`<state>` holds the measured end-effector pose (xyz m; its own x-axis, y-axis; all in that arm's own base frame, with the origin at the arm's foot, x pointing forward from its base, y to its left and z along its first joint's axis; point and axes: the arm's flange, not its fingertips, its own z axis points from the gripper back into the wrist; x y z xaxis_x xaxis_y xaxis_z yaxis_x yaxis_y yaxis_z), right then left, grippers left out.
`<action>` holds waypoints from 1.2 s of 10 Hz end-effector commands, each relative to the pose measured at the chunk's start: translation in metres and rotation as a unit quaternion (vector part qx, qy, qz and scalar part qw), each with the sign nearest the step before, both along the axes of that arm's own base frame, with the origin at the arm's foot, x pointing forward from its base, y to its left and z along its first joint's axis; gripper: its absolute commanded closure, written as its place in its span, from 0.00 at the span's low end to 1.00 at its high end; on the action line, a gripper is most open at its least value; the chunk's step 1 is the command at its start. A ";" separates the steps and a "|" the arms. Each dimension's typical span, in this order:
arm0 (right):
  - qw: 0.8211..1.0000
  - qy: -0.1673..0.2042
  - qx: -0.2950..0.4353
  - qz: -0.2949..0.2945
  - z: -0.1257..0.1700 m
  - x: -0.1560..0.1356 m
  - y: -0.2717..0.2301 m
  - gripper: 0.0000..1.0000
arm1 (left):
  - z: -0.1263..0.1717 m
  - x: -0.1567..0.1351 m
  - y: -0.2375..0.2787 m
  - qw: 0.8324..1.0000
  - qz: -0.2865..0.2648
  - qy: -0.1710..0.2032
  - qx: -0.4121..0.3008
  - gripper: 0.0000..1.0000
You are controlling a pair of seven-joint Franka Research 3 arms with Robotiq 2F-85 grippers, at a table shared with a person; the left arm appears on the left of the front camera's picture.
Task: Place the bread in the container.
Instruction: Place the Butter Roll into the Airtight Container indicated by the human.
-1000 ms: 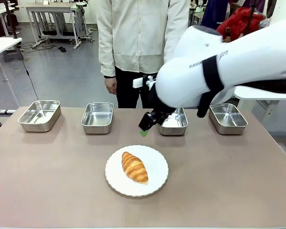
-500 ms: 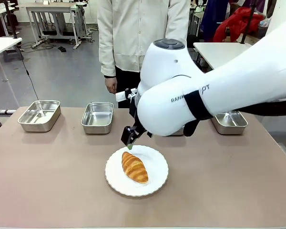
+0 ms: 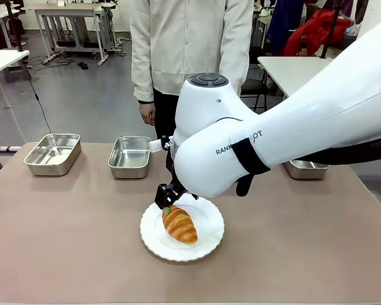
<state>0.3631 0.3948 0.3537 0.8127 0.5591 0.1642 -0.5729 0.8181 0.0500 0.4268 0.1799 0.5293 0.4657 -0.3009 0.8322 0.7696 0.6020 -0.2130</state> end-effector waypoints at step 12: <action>0.999 0.005 -0.043 -0.020 -0.055 -0.007 0.031 0.00 | 0.000 -0.002 0.000 1.000 -0.003 -0.006 -0.003 0.00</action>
<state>0.3551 0.4158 0.3002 0.8223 0.5610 0.0950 -0.5656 0.8242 0.0280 0.4268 0.1799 0.5293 0.4656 -0.3009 0.8322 0.7696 0.6020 -0.2129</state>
